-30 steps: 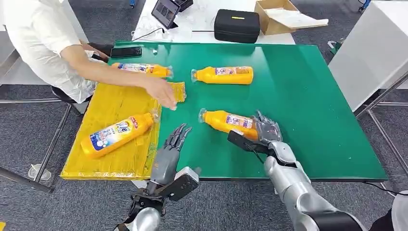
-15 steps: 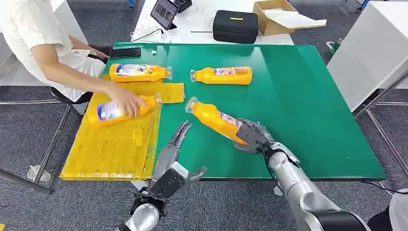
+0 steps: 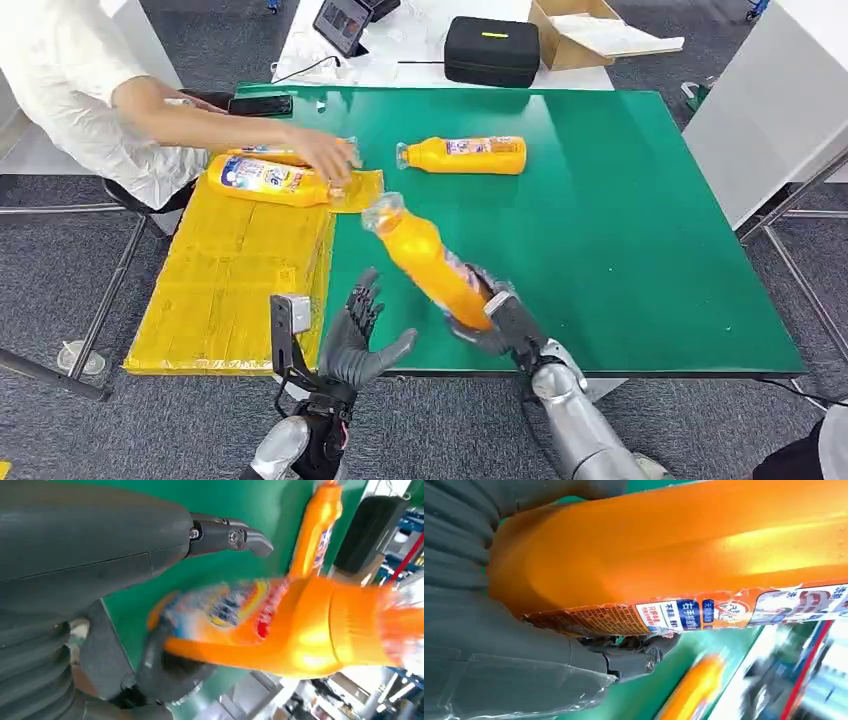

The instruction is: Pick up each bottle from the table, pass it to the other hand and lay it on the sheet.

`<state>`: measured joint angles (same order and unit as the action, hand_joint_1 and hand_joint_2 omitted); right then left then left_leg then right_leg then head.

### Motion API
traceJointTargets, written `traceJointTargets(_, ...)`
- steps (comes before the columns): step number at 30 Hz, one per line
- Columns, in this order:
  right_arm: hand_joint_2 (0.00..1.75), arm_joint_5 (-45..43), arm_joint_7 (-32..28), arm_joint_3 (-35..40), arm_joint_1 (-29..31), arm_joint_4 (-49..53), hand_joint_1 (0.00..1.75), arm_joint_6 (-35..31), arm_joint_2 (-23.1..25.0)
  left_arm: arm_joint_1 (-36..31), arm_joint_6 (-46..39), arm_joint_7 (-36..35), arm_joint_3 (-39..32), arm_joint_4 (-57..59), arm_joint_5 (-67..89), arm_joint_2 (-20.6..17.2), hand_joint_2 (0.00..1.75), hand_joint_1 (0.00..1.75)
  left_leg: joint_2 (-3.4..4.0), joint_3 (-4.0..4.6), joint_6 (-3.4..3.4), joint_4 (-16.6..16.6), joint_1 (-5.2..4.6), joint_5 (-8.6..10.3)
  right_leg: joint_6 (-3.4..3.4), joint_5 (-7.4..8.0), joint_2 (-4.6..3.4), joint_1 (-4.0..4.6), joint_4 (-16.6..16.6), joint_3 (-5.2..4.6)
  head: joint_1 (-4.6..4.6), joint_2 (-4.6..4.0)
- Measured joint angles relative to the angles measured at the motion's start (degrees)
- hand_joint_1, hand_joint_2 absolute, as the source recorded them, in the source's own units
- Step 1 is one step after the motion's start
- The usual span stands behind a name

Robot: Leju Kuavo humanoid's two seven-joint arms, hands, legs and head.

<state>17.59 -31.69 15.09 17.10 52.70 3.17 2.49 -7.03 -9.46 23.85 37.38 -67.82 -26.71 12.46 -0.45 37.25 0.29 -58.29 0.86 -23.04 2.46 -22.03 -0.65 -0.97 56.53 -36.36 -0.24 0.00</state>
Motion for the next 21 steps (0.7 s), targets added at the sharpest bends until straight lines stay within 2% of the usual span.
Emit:
traceJointTargets(9,1.75,-1.40,-1.33,8.80,-0.05,0.50,1.75,0.09,2.38,-1.08,1.70,2.10,-0.04,-0.02,0.35,-0.02,1.75,0.00,-0.01,0.02,0.00,0.00,0.00,0.01,-0.01,-0.01,0.01,0.00,0.00,0.00,-0.02,0.00)
traceJointTargets(18,1.75,-1.70,-1.33,10.46,0.00,0.50,1.75,0.35,2.58,-1.10,1.88,2.45,-0.09,-0.02,0.33,-0.02,1.75,0.00,-0.03,0.05,0.00,0.00,0.00,0.01,0.00,-0.02,0.03,0.00,0.00,0.00,-0.02,0.00)
traceJointTargets(21,1.75,-2.73,-1.29,11.45,0.02,0.48,1.75,3.35,2.58,-1.05,4.77,3.56,-0.11,-0.33,0.24,-0.07,1.75,0.00,-0.03,0.06,0.00,0.00,0.00,0.01,-0.01,-0.02,0.02,0.00,0.00,-0.02,-0.02,0.00)
